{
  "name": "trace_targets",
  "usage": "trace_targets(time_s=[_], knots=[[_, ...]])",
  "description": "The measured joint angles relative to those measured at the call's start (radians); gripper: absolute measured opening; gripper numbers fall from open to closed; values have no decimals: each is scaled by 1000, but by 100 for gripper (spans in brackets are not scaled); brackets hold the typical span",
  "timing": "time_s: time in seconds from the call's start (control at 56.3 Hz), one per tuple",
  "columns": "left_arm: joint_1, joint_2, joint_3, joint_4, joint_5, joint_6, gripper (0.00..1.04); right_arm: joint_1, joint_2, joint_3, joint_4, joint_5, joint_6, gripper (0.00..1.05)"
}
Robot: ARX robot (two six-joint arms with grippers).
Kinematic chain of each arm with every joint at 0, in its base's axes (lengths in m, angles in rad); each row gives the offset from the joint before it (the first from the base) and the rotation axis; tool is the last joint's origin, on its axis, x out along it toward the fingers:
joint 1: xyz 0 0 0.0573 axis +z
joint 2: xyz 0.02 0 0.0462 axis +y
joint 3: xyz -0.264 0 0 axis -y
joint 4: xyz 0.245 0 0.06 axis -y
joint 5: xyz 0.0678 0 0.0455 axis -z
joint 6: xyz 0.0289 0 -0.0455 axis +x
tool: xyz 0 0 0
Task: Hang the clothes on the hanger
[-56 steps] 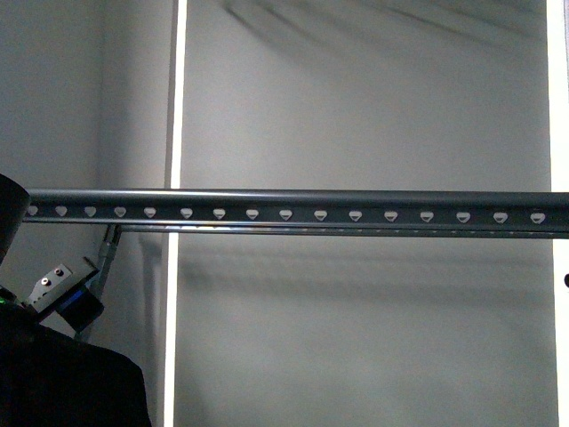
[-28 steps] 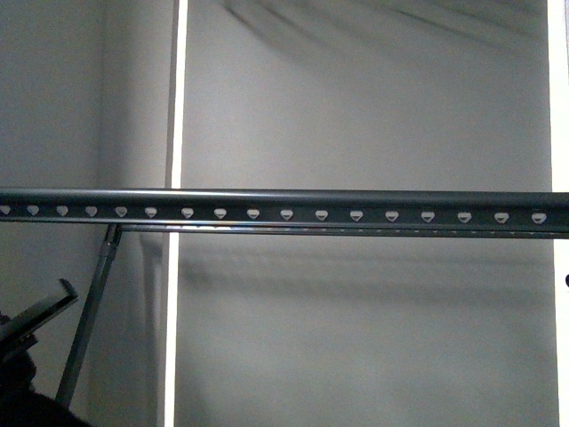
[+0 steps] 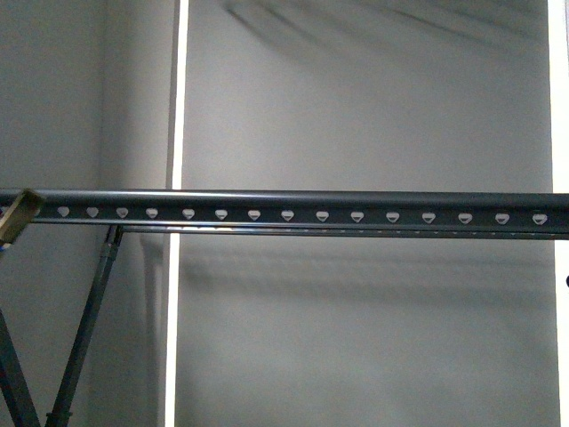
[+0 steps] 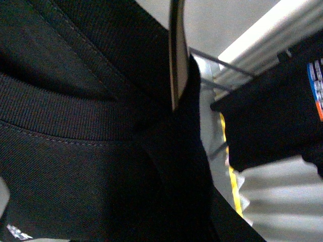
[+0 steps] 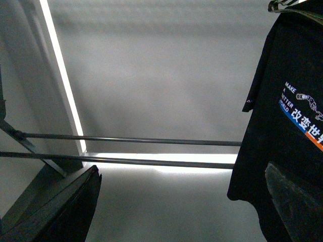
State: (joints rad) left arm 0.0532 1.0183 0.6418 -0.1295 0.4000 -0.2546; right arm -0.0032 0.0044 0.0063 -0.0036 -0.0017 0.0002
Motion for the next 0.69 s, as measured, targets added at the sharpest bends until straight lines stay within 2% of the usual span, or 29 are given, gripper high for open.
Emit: trace_targets(time_s=[0.142,0.249,0.391,0.444,0.515,0.604,0.693], knots=[[14,21,54,-132,144,287,4,0,0,0,0,0,0,97],[19,66,113,-143,166,469,4,0,0,0,0,0,0,97],[21,162,198,-16,234,892,4,0,0,0,0,0,0,97],[18,192,217,21,243,997,4,0,0,0,0,0,0,97],[5,266,266,86,262,1263,4,0,0,0,0,0,0,97],[-13,322,308,66,315,1496,4,0,0,0,0,0,0,97],[-35,348,330,60,328,1626,4,0,0,0,0,0,0,97]])
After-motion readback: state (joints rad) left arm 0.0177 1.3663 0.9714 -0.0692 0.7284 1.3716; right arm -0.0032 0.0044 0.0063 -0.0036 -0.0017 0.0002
